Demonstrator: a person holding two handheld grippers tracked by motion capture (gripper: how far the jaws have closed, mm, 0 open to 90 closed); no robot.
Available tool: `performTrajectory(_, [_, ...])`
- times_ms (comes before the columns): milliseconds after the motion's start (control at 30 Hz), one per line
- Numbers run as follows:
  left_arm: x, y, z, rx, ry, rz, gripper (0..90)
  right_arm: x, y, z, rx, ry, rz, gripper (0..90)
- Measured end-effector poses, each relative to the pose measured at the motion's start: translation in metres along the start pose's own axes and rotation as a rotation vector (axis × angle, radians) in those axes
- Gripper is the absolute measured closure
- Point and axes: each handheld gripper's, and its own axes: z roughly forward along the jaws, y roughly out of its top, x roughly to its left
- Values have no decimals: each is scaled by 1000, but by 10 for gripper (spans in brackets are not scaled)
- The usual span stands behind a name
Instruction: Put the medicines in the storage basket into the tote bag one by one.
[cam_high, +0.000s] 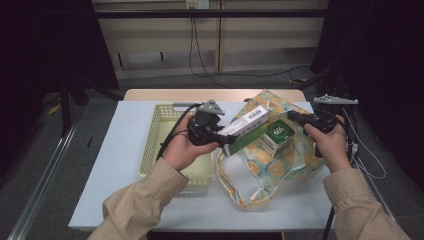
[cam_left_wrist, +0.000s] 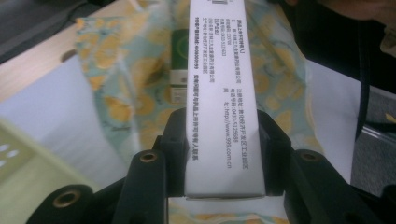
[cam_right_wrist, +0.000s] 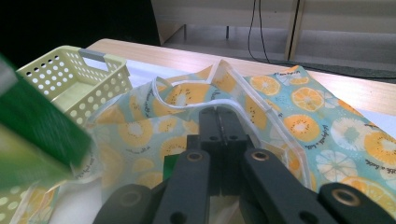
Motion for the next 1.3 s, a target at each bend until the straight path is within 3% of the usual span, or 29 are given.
performTrajectory(200, [-14, 0, 35, 56, -55, 25, 625, -1, 2, -2, -7, 4, -1, 900])
performTrajectory(367, [-16, -5, 57, 102, -81, 20, 625, -2, 2, -4, -14, 4, 6, 900])
performTrajectory(567, [-15, -9, 67, 138, -52, 16, 625, -4, 2, -6, -17, 1, 8, 900])
performTrajectory(833, [-8, -18, 66, 174, -28, 1, 625, -4, 2, -8, -17, -2, 7, 900])
performTrajectory(967, [-5, -19, 70, 166, -20, -14, 624, -3, 2, -7, -17, -1, 6, 900])
performTrajectory(1033, [-4, -16, 75, 153, -37, -22, 624, -2, 3, -6, -17, 2, 4, 900])
performTrajectory(1133, [-5, -12, 86, 156, -34, -18, 624, 1, 4, -4, -15, 10, 1, 900])
performTrajectory(1300, [-4, -6, 109, 117, -36, -41, 624, 4, 5, -1, -12, 21, -7, 900])
